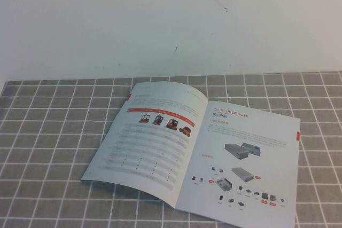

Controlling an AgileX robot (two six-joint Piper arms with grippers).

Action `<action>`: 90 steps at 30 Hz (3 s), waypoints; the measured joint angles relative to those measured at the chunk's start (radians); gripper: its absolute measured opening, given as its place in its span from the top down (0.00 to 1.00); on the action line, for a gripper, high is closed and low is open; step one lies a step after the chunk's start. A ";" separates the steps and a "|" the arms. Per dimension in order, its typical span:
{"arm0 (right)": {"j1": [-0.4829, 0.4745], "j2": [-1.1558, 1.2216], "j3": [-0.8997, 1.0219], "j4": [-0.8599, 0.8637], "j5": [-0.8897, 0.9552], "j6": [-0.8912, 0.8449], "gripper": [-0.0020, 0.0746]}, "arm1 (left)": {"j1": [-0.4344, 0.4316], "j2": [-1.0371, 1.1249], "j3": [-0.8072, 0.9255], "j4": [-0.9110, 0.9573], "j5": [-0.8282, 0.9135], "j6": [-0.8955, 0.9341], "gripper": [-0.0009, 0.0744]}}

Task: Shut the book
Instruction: 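Close the open booklet and leave it lying on the table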

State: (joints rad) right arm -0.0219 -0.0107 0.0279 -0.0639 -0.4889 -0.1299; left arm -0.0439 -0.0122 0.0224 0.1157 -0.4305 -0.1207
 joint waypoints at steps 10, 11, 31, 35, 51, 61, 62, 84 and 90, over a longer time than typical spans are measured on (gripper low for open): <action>0.000 -0.001 0.000 0.097 -0.244 -0.009 0.98 | 0.000 -0.002 0.000 -0.007 -0.428 0.002 0.99; 0.000 -0.001 0.000 0.109 -0.243 -0.009 0.98 | 0.000 -0.002 0.000 -0.017 -0.438 0.002 0.99; 0.000 0.283 -0.623 0.195 0.995 -0.015 0.98 | 0.000 0.136 -0.535 -0.128 0.528 -0.002 0.99; 0.000 0.441 -0.729 0.282 1.166 -0.152 0.98 | 0.000 0.291 -0.656 -0.134 0.743 0.002 0.99; 0.000 1.137 -0.823 0.755 1.282 -0.781 0.98 | 0.000 0.986 -0.751 -0.813 0.998 0.582 0.99; 0.176 1.461 -0.824 0.795 1.101 -0.827 0.98 | 0.000 1.411 -1.026 -0.821 1.089 0.665 0.99; 0.196 1.480 -0.825 0.796 1.074 -0.823 0.98 | 0.000 1.451 -1.064 -0.802 1.094 0.656 0.99; 0.326 1.823 -0.839 0.837 0.829 -0.805 0.98 | 0.000 2.054 -1.437 -0.671 1.056 0.583 0.99; 0.326 1.824 -0.841 0.841 0.829 -0.805 0.98 | -0.018 2.099 -1.439 -0.678 1.054 0.582 0.99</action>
State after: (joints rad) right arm 0.3043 1.8135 -0.8128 0.7773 0.3403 -0.9347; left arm -0.0621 2.0870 -1.4168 -0.5621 0.6233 0.4618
